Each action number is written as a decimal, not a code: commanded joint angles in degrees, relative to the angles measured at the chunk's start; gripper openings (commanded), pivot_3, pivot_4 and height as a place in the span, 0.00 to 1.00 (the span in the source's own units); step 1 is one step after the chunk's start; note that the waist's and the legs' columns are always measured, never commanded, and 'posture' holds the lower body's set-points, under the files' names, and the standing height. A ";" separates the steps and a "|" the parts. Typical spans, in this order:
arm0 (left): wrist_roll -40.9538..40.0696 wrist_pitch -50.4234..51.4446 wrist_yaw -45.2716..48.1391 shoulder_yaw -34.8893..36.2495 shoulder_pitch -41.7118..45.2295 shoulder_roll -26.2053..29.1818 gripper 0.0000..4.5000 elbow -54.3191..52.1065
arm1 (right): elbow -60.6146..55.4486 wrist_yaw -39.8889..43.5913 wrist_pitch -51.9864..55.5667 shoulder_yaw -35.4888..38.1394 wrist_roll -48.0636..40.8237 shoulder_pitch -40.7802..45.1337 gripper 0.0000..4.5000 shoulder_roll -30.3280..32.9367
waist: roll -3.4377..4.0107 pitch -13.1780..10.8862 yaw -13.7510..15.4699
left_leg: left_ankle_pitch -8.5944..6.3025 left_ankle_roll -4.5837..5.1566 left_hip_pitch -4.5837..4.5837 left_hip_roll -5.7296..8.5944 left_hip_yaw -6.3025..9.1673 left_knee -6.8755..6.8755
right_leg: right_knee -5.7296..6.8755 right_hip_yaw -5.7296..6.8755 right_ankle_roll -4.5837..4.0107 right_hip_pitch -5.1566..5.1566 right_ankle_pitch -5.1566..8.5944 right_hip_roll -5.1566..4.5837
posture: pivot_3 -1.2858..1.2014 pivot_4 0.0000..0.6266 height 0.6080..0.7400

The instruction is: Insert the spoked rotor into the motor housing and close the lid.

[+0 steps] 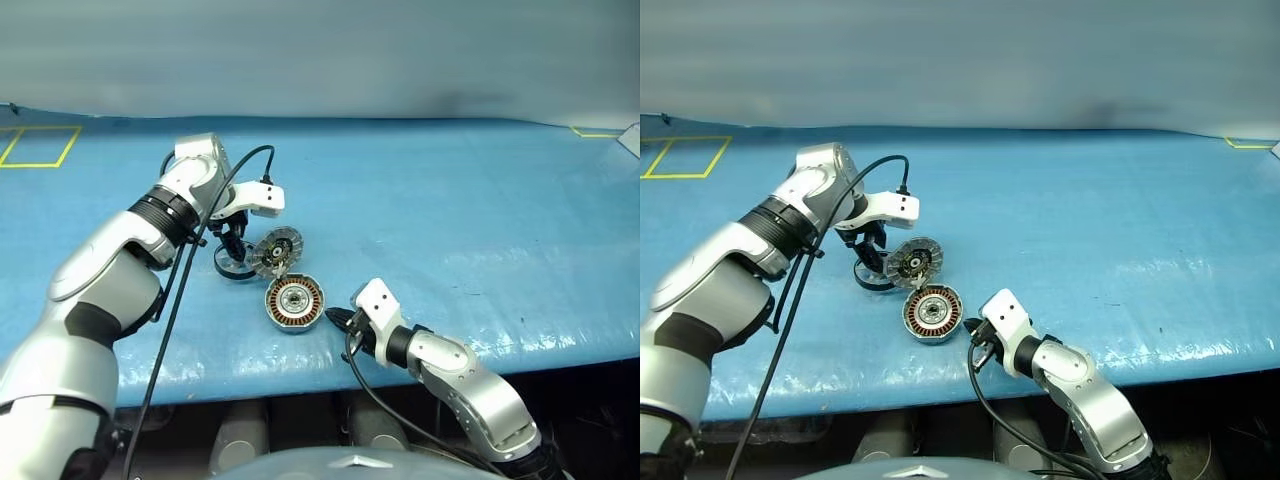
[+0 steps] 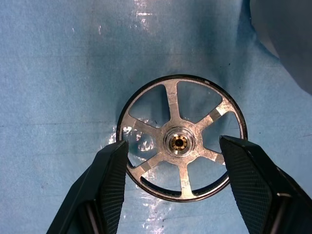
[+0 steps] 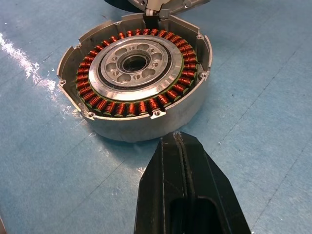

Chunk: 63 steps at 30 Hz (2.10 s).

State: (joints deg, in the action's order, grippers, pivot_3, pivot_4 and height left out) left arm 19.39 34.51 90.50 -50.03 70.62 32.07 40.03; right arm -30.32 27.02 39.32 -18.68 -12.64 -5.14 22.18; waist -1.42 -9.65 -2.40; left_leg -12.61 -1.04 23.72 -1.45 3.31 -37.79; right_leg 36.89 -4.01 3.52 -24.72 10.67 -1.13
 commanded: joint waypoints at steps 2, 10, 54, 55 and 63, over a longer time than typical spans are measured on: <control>2.15 -0.70 -0.17 1.82 0.12 0.09 0.72 0.79 | -1.67 -0.28 -0.32 1.00 -0.67 -0.32 0.00 -0.23 | 0.00 0.00 0.01 | 0.00 0.00 0.01 0.00 0.00 0.00 | 0.00 0.00 0.00 0.00 0.00 0.00 | 0.52 0.24 1.00; 3.40 -0.21 0.20 2.76 -1.76 -0.34 0.72 0.09 | -1.24 -0.58 -0.44 1.15 -0.84 0.16 0.00 -0.83 | 0.00 0.00 0.03 | 0.00 0.00 0.01 0.00 0.01 0.00 | 0.00 0.00 0.00 0.00 0.00 0.00 | 0.52 0.24 1.00; 2.28 -5.33 2.00 9.47 -4.45 10.80 0.29 -9.61 | 0.01 -1.78 -1.06 2.07 -0.40 1.06 0.00 -2.86 | 0.05 -0.02 -0.57 | 0.00 0.00 -0.02 -0.01 0.06 0.06 | 0.03 0.02 -0.03 0.00 0.02 0.02 | 0.52 0.24 1.00; 1.59 -5.53 2.00 9.68 -4.84 13.40 0.29 -11.34 | 0.20 -1.90 -1.16 1.89 -0.34 1.12 0.00 -3.11 | 0.05 -0.02 -0.56 | 0.00 0.00 -0.01 -0.01 0.07 0.07 | 0.03 0.03 -0.04 0.00 0.02 0.02 | 0.52 0.24 1.00; -6.08 -2.02 1.99 19.08 -12.61 27.54 0.29 -29.41 | 1.01 -2.04 -1.67 1.51 -0.25 1.29 0.00 -4.03 | 0.07 -0.05 -0.67 | 0.00 0.00 0.00 -0.02 0.06 0.10 | 0.00 0.04 -0.07 -0.02 0.04 -0.01 | 0.52 0.24 1.00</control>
State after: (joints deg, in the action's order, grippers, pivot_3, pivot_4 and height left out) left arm 15.50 30.97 92.38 -35.83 58.21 57.69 15.51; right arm -28.23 25.02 39.02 -17.53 -12.58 -4.02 18.41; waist -1.35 -9.70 -3.07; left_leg -12.61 -1.04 23.73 -1.47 3.36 -37.69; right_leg 36.89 -3.97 3.46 -24.75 10.71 -1.15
